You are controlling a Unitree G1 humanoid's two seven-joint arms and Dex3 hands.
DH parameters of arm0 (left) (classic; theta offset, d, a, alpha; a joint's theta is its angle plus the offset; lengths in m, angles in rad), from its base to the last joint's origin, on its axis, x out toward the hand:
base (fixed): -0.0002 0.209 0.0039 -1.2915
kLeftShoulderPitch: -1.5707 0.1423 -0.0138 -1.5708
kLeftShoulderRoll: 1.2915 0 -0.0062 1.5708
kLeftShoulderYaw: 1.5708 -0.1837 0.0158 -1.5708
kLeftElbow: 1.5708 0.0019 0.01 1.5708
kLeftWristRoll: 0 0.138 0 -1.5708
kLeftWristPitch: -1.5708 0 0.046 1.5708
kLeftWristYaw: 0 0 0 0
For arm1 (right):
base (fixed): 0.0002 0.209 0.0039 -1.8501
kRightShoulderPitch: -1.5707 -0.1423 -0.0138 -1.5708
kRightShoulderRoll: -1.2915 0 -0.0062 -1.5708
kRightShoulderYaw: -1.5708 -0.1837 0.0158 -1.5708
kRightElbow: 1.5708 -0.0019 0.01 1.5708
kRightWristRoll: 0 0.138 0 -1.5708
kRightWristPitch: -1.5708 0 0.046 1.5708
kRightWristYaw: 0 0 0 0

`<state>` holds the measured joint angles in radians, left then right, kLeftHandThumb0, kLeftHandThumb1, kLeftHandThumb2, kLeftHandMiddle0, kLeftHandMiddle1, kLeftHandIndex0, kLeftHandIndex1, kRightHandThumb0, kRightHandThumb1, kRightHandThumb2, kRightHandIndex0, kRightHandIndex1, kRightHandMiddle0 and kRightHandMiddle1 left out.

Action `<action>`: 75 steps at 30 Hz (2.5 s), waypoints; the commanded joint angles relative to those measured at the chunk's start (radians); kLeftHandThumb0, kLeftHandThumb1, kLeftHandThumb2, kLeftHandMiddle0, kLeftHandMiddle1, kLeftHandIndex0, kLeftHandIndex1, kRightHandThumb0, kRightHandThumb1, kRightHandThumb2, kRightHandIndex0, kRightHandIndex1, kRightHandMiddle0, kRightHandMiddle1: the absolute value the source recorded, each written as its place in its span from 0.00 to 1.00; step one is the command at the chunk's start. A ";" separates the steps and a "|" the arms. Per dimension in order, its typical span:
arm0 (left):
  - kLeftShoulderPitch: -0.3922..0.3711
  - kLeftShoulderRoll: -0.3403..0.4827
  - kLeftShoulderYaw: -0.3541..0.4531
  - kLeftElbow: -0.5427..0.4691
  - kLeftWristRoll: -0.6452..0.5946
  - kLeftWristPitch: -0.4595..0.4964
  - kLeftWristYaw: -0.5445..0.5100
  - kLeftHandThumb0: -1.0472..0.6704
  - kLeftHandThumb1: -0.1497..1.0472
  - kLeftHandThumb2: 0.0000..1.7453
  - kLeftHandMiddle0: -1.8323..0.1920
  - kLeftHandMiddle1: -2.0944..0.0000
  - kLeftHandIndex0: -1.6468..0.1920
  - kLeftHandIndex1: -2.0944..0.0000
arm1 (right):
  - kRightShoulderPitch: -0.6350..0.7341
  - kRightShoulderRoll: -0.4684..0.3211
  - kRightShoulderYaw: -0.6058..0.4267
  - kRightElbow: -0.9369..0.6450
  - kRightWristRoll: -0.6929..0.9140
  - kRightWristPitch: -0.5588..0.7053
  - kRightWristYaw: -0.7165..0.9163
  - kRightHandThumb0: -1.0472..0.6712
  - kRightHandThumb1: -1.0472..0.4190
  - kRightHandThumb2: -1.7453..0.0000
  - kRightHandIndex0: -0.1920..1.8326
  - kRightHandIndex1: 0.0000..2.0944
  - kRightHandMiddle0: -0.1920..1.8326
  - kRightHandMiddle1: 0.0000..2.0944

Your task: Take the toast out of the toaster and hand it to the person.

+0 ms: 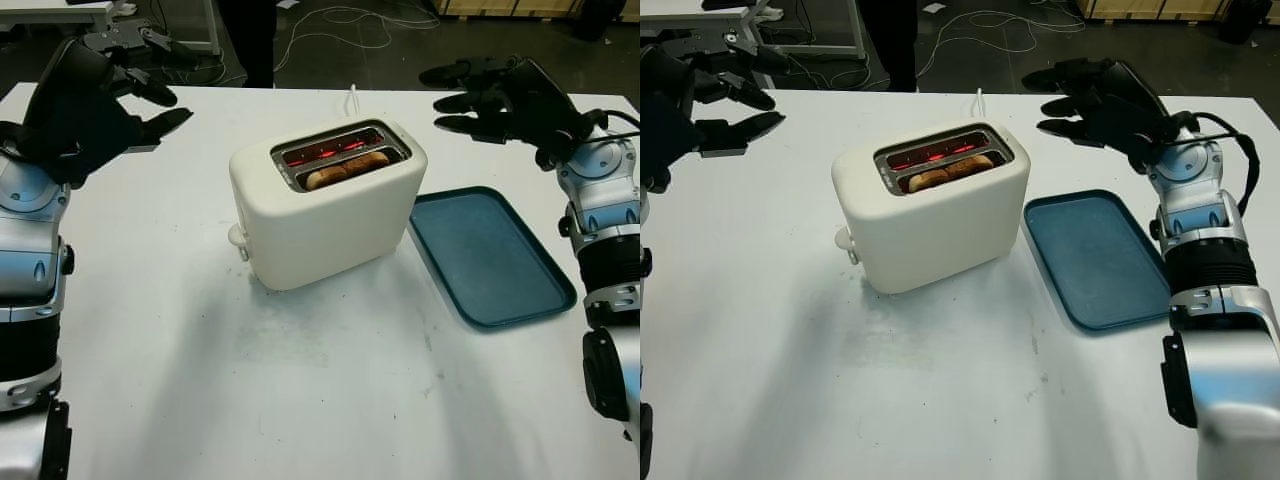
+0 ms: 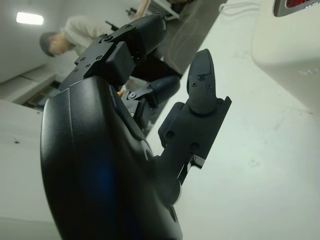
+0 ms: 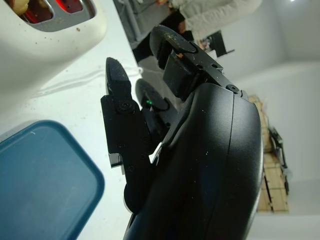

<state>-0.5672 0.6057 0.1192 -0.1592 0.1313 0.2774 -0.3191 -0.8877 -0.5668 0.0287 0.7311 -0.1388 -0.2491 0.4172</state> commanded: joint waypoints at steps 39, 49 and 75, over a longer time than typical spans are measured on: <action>0.009 0.017 -0.010 0.004 0.027 -0.020 0.004 0.52 0.65 0.32 0.66 0.49 0.62 0.63 | -0.016 0.002 0.003 0.014 -0.007 -0.021 -0.003 0.46 0.09 0.96 0.48 0.02 0.46 0.00; 0.005 -0.017 0.009 -0.012 -0.017 0.042 0.007 0.53 0.66 0.32 0.69 0.49 0.64 0.63 | -0.014 -0.002 0.002 0.017 -0.006 -0.030 -0.001 0.46 0.09 0.96 0.48 0.02 0.46 0.00; 0.012 -0.006 0.002 -0.007 0.002 0.023 0.007 0.54 0.67 0.31 0.67 0.50 0.64 0.63 | -0.016 -0.002 0.004 0.017 -0.010 -0.039 0.003 0.44 0.09 0.96 0.51 0.02 0.46 0.00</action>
<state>-0.5672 0.6022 0.1190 -0.1620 0.1309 0.2928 -0.3170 -0.8899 -0.5669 0.0323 0.7459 -0.1478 -0.2661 0.4170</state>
